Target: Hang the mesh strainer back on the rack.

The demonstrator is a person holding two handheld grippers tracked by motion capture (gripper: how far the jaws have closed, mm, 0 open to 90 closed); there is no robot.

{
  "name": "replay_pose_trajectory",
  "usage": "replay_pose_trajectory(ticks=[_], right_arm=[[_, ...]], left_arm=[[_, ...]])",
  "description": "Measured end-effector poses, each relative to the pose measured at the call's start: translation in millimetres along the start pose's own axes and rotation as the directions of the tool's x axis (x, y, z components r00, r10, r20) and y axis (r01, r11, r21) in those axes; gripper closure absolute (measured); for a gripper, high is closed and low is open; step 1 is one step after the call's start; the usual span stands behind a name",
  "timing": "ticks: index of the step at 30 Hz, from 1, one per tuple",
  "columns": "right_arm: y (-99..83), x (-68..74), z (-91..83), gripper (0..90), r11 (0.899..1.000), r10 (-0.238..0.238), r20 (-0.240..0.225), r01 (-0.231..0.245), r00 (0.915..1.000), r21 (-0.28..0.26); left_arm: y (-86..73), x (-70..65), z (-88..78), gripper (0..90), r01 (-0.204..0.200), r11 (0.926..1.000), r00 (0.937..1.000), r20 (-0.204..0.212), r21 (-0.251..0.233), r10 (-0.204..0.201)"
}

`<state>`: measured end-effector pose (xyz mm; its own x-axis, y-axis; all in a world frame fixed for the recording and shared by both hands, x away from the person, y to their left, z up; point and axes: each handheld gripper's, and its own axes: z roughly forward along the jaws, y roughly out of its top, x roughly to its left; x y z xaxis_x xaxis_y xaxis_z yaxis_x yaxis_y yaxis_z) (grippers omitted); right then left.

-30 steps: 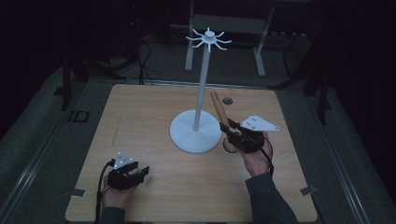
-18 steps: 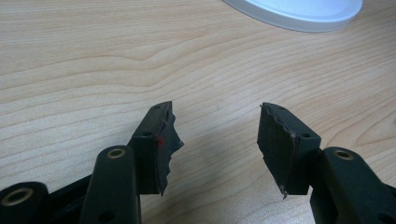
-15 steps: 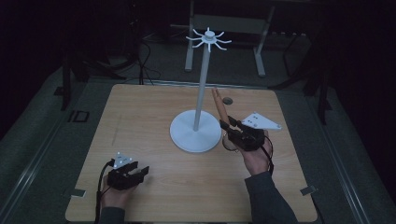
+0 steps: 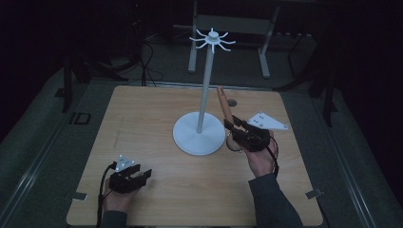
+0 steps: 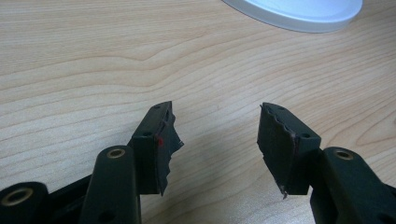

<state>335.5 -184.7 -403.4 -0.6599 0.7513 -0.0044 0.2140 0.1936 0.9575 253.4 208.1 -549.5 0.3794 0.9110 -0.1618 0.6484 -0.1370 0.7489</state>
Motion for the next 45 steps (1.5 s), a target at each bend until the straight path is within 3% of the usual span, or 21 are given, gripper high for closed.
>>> replay_pose_trajectory(ticks=[45], right_arm=[[21.4, -0.6, -1.9, 69.3, 0.998, 0.019, 0.001, -0.019, 0.9998, -0.067]], left_arm=[[0.3, -0.6, 0.8, 46.1, -0.005, 1.0, 1.0, 0.002, 0.003, 0.005]])
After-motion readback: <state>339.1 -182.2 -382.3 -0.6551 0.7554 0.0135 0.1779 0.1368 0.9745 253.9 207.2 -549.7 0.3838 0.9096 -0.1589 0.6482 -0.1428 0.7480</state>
